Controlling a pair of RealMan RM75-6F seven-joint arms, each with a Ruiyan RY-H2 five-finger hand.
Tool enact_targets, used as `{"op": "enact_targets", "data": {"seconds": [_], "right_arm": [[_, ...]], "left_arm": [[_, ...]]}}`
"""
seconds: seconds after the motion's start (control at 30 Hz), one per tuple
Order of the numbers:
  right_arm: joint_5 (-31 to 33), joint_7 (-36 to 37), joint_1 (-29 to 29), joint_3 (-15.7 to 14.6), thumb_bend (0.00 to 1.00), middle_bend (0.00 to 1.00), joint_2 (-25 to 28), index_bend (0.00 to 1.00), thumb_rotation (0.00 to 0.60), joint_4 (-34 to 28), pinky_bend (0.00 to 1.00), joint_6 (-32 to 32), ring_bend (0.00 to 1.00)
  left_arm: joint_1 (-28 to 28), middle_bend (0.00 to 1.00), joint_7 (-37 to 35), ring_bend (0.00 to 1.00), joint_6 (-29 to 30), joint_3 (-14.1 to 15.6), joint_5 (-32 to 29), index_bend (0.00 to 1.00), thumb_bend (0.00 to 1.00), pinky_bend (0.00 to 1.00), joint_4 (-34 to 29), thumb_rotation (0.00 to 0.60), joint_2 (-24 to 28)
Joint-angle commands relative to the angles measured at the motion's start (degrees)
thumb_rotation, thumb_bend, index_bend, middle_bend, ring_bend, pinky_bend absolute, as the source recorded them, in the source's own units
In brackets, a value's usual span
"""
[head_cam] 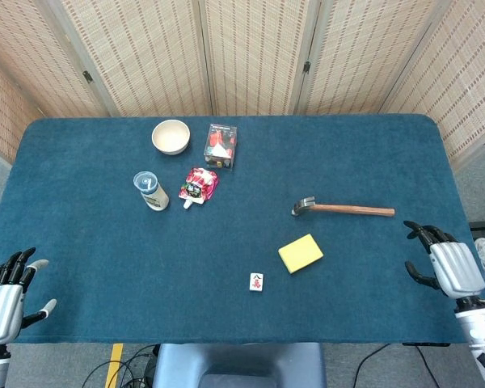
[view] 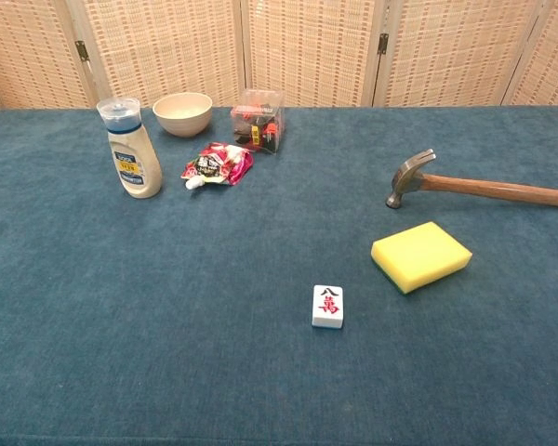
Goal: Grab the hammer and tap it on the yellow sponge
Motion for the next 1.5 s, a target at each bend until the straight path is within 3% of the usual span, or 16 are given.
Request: {"op": "enact_targets", "data": {"seconds": [0.03,0.3,0.57,0.8,1.07,1.5], "right_arm": [[2.76,-2.57,5.60,2.64,0.26,0.29,-0.12,0.12,0.600,-0.90,0.32,-6.91,0.15],[9.90,-9.36,15.66,6.25,0.26,0.17,-6.04,0.12,0.600,3.51,0.28,-19.19,0.09],[17.57,-15.50,24.01,8.35,0.28,0.17,-14.47,0.12,0.600,12.31,0.19,-27.33,0.05],[20.96,-18.13,28.35,8.14,0.28,0.26,-20.79,0.13,0.600,20.36,0.19,-30.90,0.05],[22.08,-18.53,30.70,7.29,0.37,0.31,-26.29,0.22,0.600,27.73,0.19,-32.37,0.06],[22.00,-16.30,32.40,6.78,0.39,0.31,-29.79,0.29,0.600,32.66,0.19,-33.97,0.07]], "left_arm": [[0.30,0.13,-0.36,0.12,0.26,0.21,0.07,0.28,0.20,0.21,0.20,0.600,0.08],[1.54,0.13,-1.60,0.12,1.62,0.48,-0.26,0.28,0.20,0.21,0.67,0.600,0.54],[2.44,0.13,-2.01,0.12,2.25,0.63,-0.76,0.28,0.20,0.21,0.98,0.600,0.74],[2.66,0.13,-1.60,0.12,2.11,0.64,-1.04,0.29,0.20,0.21,0.96,0.600,0.76],[2.53,0.13,-1.11,0.12,1.56,0.51,-1.34,0.29,0.20,0.21,1.03,0.600,0.49],[2.38,0.13,-1.36,0.12,0.84,0.23,-2.00,0.29,0.20,0.21,1.81,0.600,0.15]]}}
